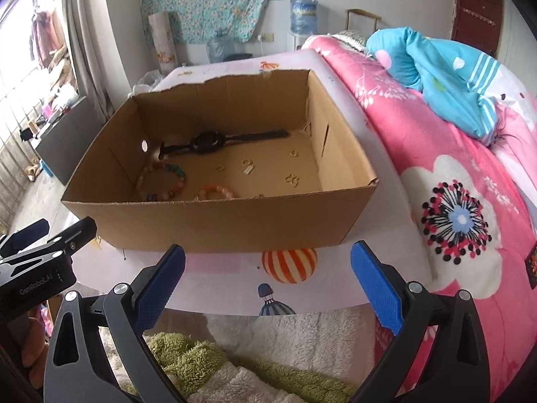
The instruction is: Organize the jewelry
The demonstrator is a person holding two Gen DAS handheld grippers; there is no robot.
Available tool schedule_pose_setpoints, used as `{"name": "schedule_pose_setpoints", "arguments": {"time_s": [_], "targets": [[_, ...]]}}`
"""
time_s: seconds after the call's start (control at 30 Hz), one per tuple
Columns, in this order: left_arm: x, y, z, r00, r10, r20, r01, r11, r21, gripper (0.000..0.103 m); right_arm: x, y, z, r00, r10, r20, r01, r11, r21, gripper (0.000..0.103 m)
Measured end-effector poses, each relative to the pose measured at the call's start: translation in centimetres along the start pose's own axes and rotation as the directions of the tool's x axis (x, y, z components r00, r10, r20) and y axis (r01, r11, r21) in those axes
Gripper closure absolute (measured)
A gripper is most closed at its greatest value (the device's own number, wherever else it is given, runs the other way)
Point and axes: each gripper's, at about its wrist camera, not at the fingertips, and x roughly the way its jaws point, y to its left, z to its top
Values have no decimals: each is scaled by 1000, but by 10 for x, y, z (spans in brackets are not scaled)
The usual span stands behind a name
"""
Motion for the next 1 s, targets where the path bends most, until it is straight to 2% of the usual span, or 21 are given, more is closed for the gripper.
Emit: {"name": "schedule_pose_setpoints", "arguments": {"time_s": [0.17, 1.0], "targets": [[6, -5, -3, 999, -2, -34, 2, 1000, 20, 9, 6, 1, 2, 1000, 3, -21, -3, 1000, 6, 7], [11, -17, -3, 998, -16, -67, 20, 998, 61, 9, 15, -6, 6, 998, -12, -63, 13, 1000, 18, 7]]}}
